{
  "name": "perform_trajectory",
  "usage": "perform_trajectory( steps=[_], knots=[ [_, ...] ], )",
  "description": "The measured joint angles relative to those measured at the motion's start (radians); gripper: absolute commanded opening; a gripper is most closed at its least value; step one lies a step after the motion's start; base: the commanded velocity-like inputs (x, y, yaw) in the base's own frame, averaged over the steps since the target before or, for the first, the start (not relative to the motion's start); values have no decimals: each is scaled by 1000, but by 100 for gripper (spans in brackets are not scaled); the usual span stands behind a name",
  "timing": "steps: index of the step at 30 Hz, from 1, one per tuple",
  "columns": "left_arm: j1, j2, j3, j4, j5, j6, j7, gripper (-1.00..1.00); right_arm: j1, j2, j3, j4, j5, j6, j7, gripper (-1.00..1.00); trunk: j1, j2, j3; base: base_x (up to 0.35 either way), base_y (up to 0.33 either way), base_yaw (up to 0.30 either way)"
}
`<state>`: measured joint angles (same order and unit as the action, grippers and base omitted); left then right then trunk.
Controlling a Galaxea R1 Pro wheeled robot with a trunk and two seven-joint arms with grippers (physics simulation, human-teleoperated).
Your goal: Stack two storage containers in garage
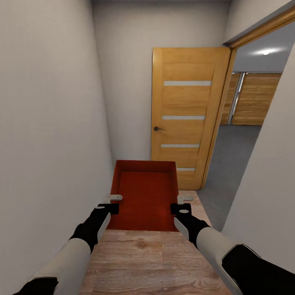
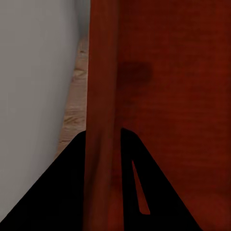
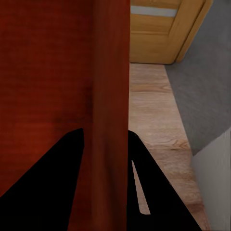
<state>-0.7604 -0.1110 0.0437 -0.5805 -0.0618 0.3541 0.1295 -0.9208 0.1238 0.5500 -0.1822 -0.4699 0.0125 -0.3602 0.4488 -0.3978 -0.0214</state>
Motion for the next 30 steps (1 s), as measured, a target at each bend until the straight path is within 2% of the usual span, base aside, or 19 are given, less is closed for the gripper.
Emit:
perform_trajectory(
  steps=[30],
  knots=[
    [0,0,0,0,0,0,0,-100,0,0,1,0,-1,0,0,-100,0,0,0,323,0,0]
  ],
)
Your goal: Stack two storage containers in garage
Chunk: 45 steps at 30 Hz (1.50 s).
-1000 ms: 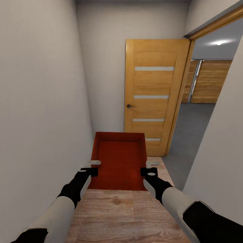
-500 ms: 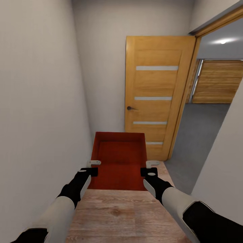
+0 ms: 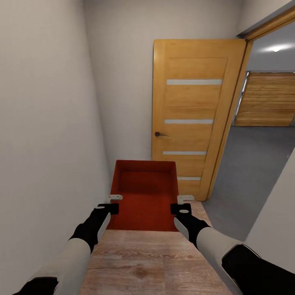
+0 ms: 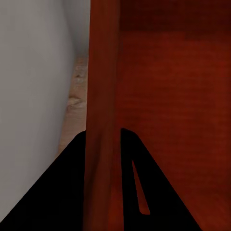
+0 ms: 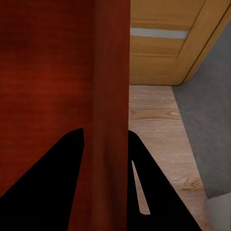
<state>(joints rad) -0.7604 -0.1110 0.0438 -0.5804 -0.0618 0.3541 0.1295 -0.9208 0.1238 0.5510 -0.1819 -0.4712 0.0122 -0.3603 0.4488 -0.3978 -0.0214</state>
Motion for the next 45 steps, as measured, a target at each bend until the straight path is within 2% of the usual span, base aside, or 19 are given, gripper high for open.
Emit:
perform_trajectory(
  steps=[28,45],
  knots=[
    [0,0,0,-1,2,1,1,-100,0,0,-1,0,1,0,0,-100,0,0,0,318,0,0],
    [0,0,-1,-3,3,0,2,-100,0,0,-1,-2,1,-1,0,-100,1,0,0,21,0,0]
  ],
)
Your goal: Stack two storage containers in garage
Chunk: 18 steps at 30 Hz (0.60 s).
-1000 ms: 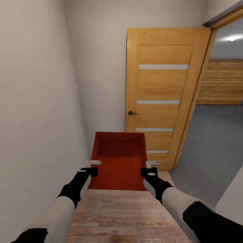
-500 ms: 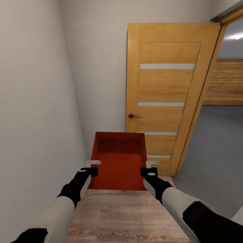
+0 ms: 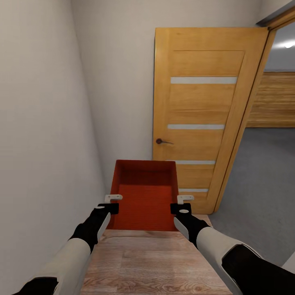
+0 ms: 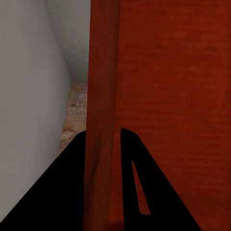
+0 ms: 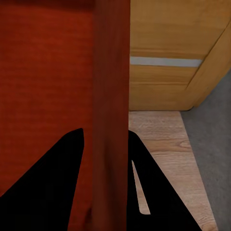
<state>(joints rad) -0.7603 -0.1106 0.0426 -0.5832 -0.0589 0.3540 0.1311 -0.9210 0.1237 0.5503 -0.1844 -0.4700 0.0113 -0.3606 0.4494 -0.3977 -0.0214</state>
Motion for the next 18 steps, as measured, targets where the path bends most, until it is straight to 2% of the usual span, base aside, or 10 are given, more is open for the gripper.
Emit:
perform_trajectory(
  steps=[10,18],
  knots=[
    [0,0,-1,0,0,-1,2,-100,0,0,0,2,0,-2,0,-100,0,0,0,0,0,-5],
    [0,-3,-2,1,4,-1,6,-100,0,-5,5,-7,-4,6,1,-100,0,0,0,0,0,-202]
  ],
)
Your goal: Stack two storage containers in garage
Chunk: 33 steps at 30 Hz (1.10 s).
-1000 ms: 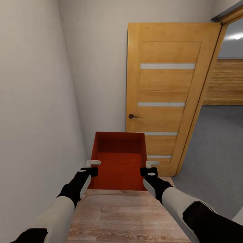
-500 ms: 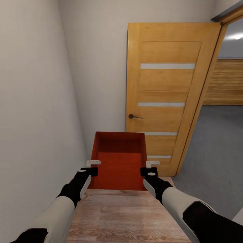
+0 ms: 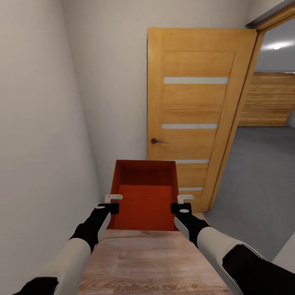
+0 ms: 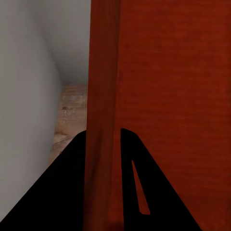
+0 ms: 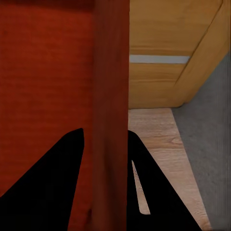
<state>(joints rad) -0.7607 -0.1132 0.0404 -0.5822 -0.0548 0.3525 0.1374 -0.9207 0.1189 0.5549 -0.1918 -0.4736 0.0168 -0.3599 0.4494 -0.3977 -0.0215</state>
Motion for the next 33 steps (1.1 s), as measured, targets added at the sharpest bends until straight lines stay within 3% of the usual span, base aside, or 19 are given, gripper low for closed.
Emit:
perform_trajectory(
  steps=[23,33],
  knots=[
    [0,0,-1,0,1,0,1,-100,0,-1,0,0,0,0,0,-100,0,0,0,1,0,-255],
    [0,0,-1,0,1,1,1,-100,0,0,-1,0,1,1,0,-100,0,0,0,187,160,-256]
  ],
)
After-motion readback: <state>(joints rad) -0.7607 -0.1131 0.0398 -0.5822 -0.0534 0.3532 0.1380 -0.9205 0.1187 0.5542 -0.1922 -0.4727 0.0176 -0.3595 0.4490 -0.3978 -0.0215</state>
